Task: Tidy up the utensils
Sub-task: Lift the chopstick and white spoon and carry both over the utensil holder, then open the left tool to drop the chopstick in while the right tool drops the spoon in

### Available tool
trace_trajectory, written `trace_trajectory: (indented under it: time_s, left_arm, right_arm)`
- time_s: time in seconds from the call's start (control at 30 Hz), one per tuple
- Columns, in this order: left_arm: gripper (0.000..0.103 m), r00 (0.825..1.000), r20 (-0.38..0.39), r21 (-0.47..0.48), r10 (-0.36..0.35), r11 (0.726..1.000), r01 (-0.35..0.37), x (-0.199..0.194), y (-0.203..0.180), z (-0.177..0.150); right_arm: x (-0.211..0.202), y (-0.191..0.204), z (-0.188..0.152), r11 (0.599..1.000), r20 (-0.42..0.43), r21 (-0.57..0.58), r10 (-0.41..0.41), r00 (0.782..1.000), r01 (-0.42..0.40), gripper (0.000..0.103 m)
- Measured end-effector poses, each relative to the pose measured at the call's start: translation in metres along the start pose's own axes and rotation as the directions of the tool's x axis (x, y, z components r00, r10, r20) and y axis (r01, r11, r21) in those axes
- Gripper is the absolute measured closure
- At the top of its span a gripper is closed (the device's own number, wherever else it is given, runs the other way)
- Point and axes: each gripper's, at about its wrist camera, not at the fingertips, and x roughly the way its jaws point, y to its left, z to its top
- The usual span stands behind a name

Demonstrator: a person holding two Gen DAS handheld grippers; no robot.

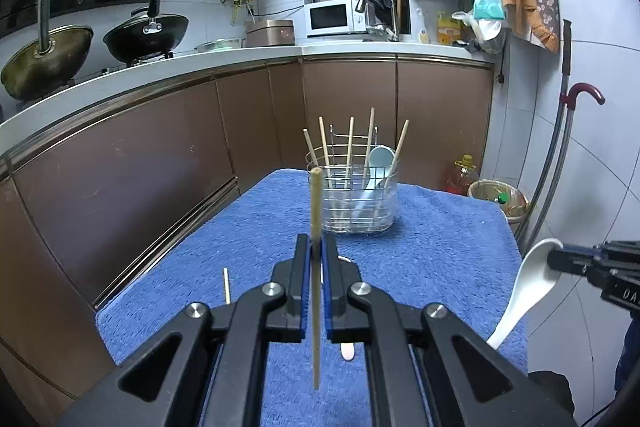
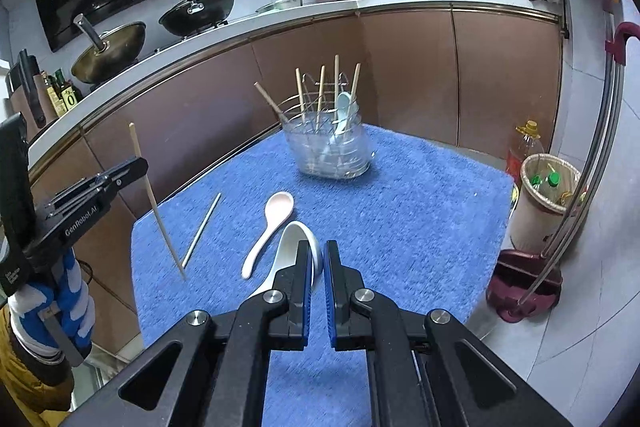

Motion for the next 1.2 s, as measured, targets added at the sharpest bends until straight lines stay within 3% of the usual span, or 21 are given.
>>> trace_trajectory:
  time_s: [0.33, 0.53, 0.77, 1.0, 1.2]
  left_arm:
    - [0.098, 0.999, 0.01, -0.036, -0.03, 0.999, 0.031, 0.032, 0.006, 0.023]
    - [0.098, 0.993, 0.079, -0.133, -0.083, 0.987, 0.093, 0.043, 0.032, 0.061]
    - [0.098, 0.973, 0.181, -0.234, -0.142, 0.955, 0.182, 0.065, 0.055, 0.111]
    - [0.098, 0.959, 0.264, -0.267, -0.105, 0.947, 0.177, 0.1, 0.056, 0.16]
    - [0.098, 0.966, 0.254, -0.272, -0.039, 0.956, 0.11, 0.151, 0.039, 0.17]
  right_arm:
    - [0.011, -0.012, 0.04, 0.999, 0.069, -0.036, -0.021, 0.997, 0.024, 0.097]
    - [0.018, -0.008, 0.083, 0.995, 0.157, -0.09, -0.023, 0.987, 0.038, 0.097]
    - [0.041, -0.002, 0.132, 0.988, 0.255, -0.137, -0.033, 0.966, 0.07, 0.097]
    - [0.082, 0.014, 0.171, 0.961, 0.34, -0.213, -0.1, 0.935, 0.179, 0.097]
    - [0.134, 0.016, 0.182, 0.926, 0.349, -0.256, -0.179, 0.92, 0.277, 0.097]
